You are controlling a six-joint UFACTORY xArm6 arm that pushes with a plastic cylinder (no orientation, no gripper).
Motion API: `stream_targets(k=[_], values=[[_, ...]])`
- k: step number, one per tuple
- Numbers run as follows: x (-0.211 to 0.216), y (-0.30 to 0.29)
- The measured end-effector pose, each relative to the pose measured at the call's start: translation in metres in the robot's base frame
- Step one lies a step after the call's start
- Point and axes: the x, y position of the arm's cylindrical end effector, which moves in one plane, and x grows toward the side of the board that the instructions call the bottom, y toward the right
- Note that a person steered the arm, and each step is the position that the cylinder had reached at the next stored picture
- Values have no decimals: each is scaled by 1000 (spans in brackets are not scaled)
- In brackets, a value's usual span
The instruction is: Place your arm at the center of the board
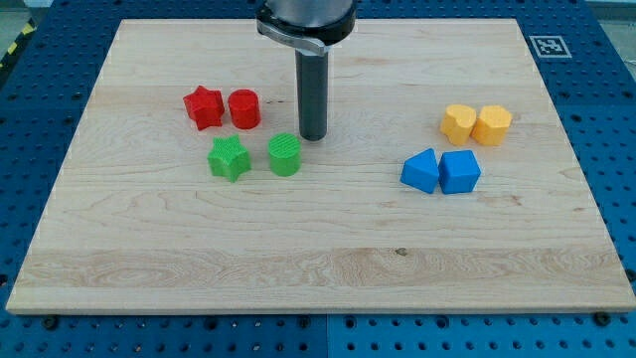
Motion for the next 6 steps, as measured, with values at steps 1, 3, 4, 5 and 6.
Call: stream_targets(k=[1,3,4,5,6], values=[[0,13],[0,22],[0,23],[11,23],[19,23]])
